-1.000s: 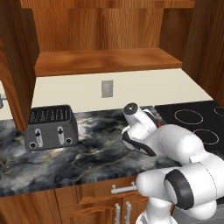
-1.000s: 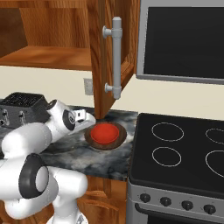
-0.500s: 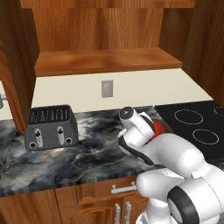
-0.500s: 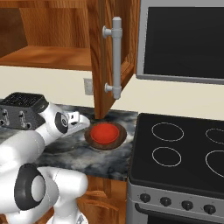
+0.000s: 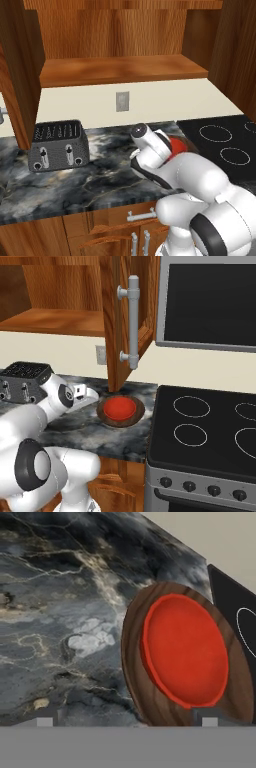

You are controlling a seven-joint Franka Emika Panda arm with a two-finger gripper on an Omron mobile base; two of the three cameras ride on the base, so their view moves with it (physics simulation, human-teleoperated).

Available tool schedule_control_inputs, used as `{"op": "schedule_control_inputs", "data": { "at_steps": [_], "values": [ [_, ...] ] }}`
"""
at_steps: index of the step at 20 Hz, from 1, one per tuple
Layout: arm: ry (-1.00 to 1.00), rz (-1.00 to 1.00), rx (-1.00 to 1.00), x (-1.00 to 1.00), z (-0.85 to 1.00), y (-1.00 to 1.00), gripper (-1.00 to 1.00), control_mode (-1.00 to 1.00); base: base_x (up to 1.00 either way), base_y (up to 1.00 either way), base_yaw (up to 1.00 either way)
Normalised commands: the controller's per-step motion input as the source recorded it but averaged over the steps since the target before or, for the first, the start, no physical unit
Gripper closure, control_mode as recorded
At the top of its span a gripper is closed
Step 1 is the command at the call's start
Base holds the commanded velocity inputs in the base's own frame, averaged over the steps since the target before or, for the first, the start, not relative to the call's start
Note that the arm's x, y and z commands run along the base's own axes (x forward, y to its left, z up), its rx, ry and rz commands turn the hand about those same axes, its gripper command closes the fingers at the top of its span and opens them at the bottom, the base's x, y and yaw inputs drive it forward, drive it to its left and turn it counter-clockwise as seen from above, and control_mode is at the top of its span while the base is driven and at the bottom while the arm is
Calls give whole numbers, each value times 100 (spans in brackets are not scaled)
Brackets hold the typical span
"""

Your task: Pick up the bowls on the counter and stack them on top of one another in the open cabinet. Place the smaller bowl on top of the larger bowl.

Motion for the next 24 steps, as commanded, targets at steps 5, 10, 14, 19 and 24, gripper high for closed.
{"op": "schedule_control_inputs", "data": {
  "at_steps": [5,10,14,19,24],
  "values": [
    [0,-1,0,14,-4,0,-100,-100,0,0,0],
    [0,-2,0,9,-14,0,-100,-100,0,0,0],
    [0,-1,0,1,-21,0,-100,-100,0,0,0],
    [0,-1,0,2,-20,0,-100,-100,0,0,0],
    [2,-2,0,9,-14,0,-100,-100,0,0,0]
  ]
}}
